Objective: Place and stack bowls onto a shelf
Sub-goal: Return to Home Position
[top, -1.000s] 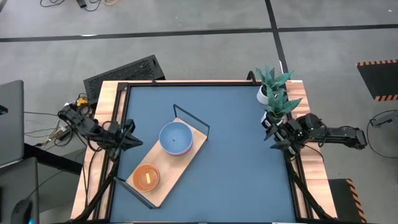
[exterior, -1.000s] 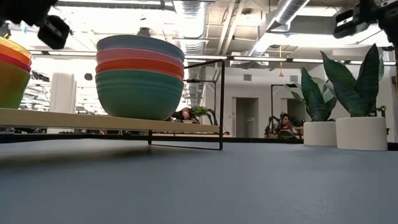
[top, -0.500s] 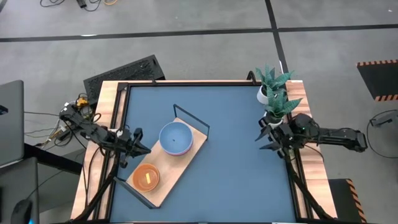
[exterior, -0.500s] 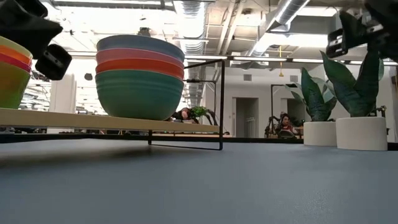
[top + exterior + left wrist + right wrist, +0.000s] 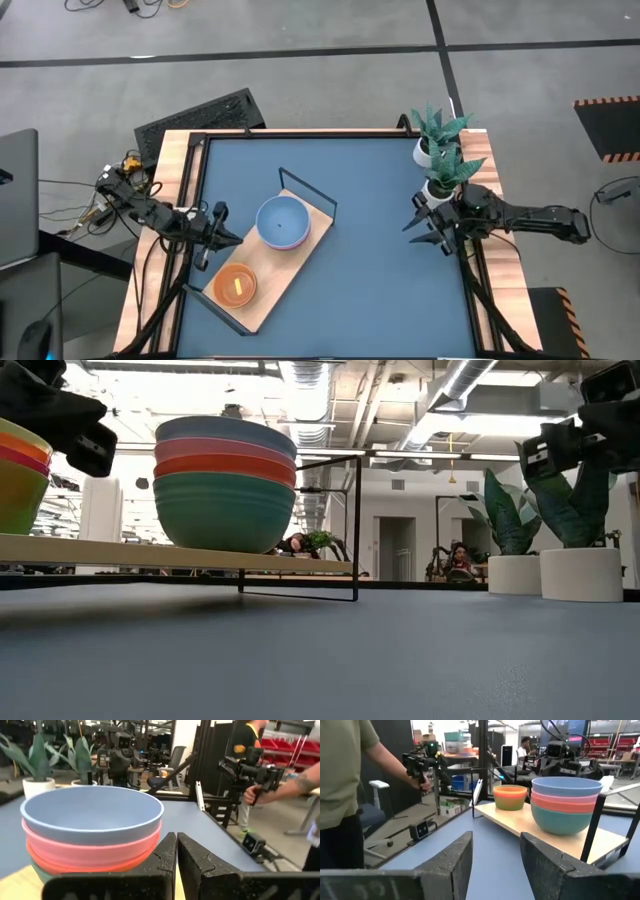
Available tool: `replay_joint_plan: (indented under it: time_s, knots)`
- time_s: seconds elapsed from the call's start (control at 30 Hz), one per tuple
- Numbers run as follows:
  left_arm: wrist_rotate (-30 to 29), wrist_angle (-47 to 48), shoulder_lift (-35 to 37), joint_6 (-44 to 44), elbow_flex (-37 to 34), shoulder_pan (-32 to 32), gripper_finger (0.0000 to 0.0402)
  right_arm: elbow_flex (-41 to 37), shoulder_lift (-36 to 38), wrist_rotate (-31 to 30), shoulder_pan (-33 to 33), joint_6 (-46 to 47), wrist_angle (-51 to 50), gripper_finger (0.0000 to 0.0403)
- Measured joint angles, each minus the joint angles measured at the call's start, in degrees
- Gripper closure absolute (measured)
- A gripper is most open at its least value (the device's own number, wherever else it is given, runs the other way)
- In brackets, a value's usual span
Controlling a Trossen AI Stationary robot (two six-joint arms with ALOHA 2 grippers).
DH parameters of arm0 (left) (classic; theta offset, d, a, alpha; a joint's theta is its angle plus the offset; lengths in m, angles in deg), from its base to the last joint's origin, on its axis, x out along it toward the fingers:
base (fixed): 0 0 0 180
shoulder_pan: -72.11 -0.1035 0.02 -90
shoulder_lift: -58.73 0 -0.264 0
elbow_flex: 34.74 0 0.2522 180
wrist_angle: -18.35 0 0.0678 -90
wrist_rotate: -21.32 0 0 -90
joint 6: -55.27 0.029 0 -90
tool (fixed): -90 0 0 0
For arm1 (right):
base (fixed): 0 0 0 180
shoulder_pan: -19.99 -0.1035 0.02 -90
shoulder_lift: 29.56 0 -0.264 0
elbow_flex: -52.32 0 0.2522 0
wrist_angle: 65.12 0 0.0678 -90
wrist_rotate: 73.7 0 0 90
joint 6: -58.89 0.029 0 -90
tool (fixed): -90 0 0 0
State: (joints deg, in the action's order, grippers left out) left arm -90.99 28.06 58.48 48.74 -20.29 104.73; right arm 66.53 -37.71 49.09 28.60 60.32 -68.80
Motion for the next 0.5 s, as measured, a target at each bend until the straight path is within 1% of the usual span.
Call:
replay_joint_plan:
  time_s: [0.1, 0.2, 0.27, 0.43, 0.47, 0.5]
  knots:
    - [0.0, 0.0, 0.0, 3.0, 0.0, 0.0, 0.0401, 0.0, 0.0, -0.3, 0.0, 0.1, -2.8, 0.0214]
    - [0.0, 0.0, 0.0, 3.7, 0.0, 0.0, 0.0401, 0.0, -0.1, -2.8, 0.0, 0.5, -4.9, 0.0214]
    - [-0.1, -0.1, 0.0, 3.1, 0.0, 0.0, 0.0401, 0.0, -0.1, -4.6, 0.0, 0.2, -5.1, 0.0214]
    - [-3.1, -0.8, 0.0, -0.2, 0.0, 0.0, 0.0401, 0.0, -0.1, -7.4, 0.1, -2.4, -5.2, 0.0214]
    - [-2.7, -1.6, 0.0, -0.2, 0.0, 0.0, 0.0401, -0.1, -0.1, -7.5, 0.1, -3.2, -5.2, 0.0214]
    - [-1.1, -2.2, 0.0, 0.0, 0.0, 0.0, 0.0401, -0.1, -0.1, -7.5, 0.2, -4.0, -5.1, 0.0214]
